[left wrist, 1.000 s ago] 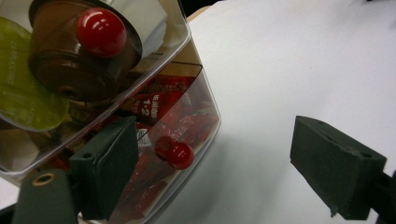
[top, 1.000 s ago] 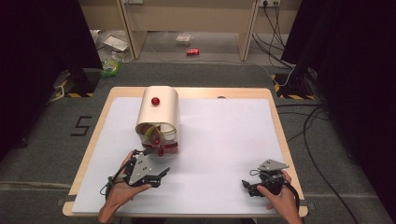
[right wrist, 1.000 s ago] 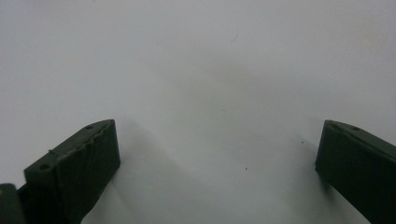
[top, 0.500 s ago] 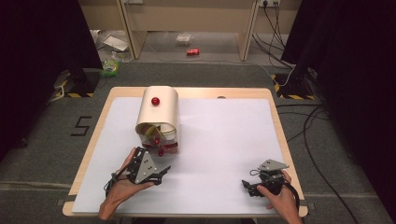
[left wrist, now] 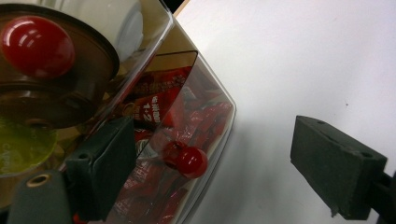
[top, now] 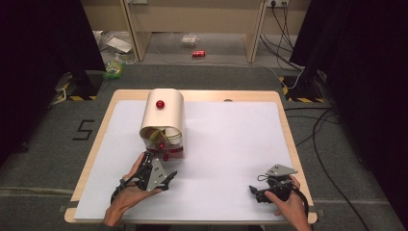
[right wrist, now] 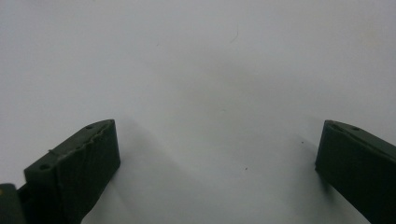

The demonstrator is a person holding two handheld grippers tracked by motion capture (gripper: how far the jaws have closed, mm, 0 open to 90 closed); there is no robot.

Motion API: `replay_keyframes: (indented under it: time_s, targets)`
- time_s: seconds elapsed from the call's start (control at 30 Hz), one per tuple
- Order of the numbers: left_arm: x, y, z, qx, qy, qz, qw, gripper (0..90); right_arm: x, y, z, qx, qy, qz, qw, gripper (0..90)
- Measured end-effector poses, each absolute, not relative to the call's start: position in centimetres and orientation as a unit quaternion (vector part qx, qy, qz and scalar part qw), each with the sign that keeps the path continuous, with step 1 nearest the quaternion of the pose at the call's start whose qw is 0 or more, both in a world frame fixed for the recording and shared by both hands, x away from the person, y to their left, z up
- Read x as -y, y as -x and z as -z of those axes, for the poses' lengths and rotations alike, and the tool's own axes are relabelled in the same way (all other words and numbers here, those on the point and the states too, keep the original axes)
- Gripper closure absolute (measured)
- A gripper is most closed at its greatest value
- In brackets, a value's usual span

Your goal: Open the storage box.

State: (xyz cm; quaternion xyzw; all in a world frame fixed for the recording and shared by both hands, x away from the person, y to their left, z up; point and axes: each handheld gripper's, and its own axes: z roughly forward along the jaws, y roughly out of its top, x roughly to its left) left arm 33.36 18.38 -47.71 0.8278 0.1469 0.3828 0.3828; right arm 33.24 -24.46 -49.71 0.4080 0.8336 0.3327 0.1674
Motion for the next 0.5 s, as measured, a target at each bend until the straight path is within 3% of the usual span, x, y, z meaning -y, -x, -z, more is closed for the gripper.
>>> replay_keyframes:
  time_s: [0.2,0.5]
  targets:
    - [-18.7,-33.5,47.5,-0.158,-0.825,-0.363,0.402,15.1,24.4,-33.2,49.7,-0.833,-0.409,-0.333,0.166,0.3]
    - [-19.7,-33.0,46.6,-0.202,-0.813,-0.312,0.448,25.4,24.4,-33.2,49.7,-0.833,-0.41,-0.333,0.166,0.3]
